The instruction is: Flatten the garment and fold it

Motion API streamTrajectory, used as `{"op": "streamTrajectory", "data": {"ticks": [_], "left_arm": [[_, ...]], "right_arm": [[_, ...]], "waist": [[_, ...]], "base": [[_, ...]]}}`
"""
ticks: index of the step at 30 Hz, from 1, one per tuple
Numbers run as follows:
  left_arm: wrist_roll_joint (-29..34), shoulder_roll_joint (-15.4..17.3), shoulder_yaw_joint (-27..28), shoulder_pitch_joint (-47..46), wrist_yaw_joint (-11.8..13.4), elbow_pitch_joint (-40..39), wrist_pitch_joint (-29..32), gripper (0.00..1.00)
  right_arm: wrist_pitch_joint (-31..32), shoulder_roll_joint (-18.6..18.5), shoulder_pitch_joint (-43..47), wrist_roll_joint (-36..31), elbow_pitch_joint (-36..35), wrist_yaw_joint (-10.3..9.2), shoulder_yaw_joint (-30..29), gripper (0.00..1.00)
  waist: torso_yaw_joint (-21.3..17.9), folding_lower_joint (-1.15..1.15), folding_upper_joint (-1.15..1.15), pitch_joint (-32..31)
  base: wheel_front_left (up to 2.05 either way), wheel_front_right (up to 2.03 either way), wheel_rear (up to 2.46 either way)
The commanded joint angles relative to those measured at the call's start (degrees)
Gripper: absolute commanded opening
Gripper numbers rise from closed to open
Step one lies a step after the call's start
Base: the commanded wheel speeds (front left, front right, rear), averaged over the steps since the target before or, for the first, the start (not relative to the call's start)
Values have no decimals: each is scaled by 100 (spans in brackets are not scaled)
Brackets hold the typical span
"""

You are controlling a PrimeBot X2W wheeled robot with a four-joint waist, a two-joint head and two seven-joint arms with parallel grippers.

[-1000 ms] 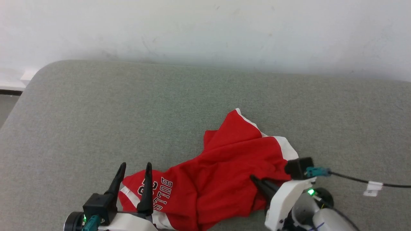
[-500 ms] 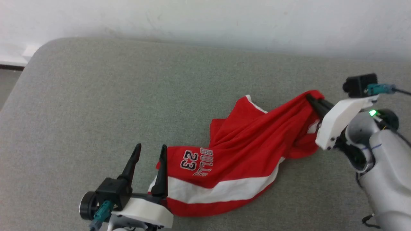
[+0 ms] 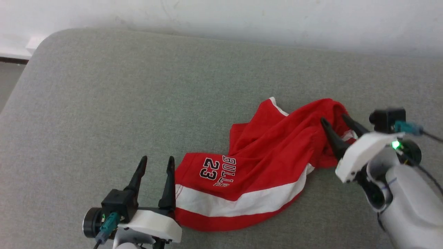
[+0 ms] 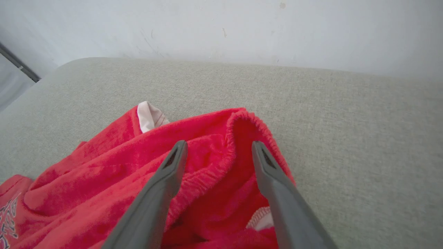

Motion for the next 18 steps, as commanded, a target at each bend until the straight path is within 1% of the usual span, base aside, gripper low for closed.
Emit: {"op": "streamTrajectory", "data": {"ticks": [1,4,6,9,10,14,18], "left_arm": [[-10,47,48,86,3,34,-45,100],[-24,113,83,204,50,21,-2,100],[-32,161,97,285,71,-2,32,100],[-44,224,112,412,109,-59,91,100],[-44,224,112,412,109,-59,91,100],[-61,293,125,526,147,-141,173,100],[-75,324,114,554,160,-206,223,100]], "right_arm": [[-247,-18,317,69,-182,-3,-3,100],[-409,-60,828,140,-636,-3,-36,100],[-304,-100,1172,187,-996,-3,-83,100],[168,-146,1657,259,-1565,-3,-67,100],[168,-146,1657,259,-1565,-3,-67,100],[987,-137,2151,423,-2157,-3,85,100],[1554,22,2262,553,-2309,-3,252,100]], "waist": [[-250,-1,0,-290],[-373,-1,0,-484],[-438,-1,0,-602],[-510,-1,0,-741],[-510,-1,0,-741],[-515,-1,0,-844],[-444,-1,0,-860]], "base": [[0,0,0],[0,0,0],[0,0,0],[0,0,0],[0,0,0],[0,0,0],[0,0,0]]}}
